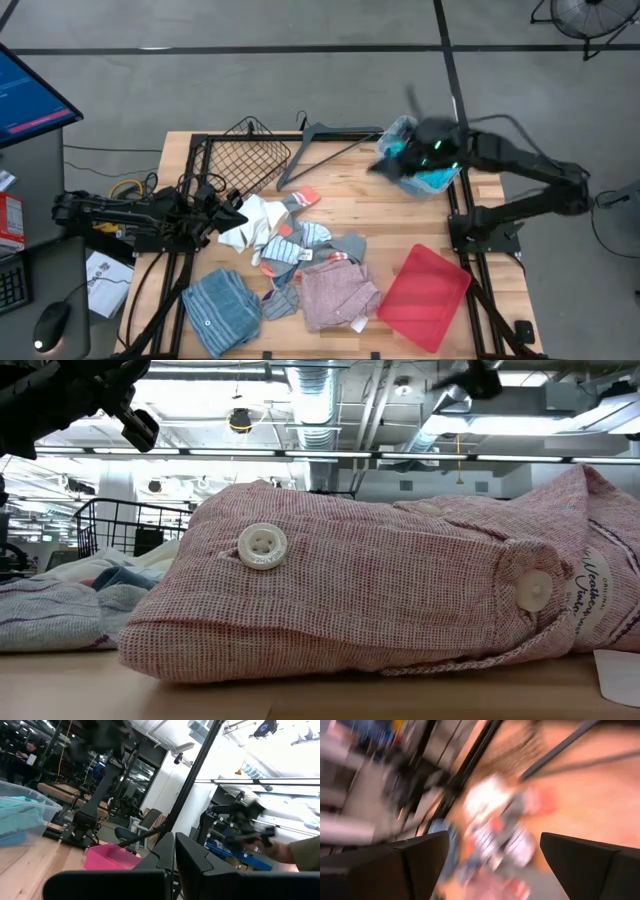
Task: Pick & Place Cloths
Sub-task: Put the pink polo shirt into the black wire basket
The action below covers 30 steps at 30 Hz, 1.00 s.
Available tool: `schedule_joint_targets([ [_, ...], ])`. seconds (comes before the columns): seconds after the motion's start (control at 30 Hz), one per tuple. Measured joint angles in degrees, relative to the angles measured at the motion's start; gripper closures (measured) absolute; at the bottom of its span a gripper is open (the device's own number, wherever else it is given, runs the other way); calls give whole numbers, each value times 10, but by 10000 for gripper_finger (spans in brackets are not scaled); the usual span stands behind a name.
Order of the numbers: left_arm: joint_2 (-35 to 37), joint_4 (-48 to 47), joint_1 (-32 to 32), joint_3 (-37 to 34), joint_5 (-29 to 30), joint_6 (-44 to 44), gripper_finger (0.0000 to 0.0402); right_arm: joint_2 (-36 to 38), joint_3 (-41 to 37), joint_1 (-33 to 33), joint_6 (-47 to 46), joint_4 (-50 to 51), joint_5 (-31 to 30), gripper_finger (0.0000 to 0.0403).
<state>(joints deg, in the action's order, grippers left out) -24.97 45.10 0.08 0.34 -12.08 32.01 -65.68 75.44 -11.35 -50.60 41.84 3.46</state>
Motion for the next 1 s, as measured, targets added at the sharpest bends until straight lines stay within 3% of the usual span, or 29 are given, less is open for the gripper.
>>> schedule_joint_targets([
  [0.23,0,0,0,0,0,0,400,-123,41,208,32,-23,2,93],
  [0.47,0,0,0,0,0,0,400,-268,94,342,159,-22,1,93],
  [0.6,0,0,0,0,0,0,400,-347,136,376,224,-23,13,93],
  [1.0,0,0,0,0,0,0,400,-514,252,385,212,-13,70,93],
])
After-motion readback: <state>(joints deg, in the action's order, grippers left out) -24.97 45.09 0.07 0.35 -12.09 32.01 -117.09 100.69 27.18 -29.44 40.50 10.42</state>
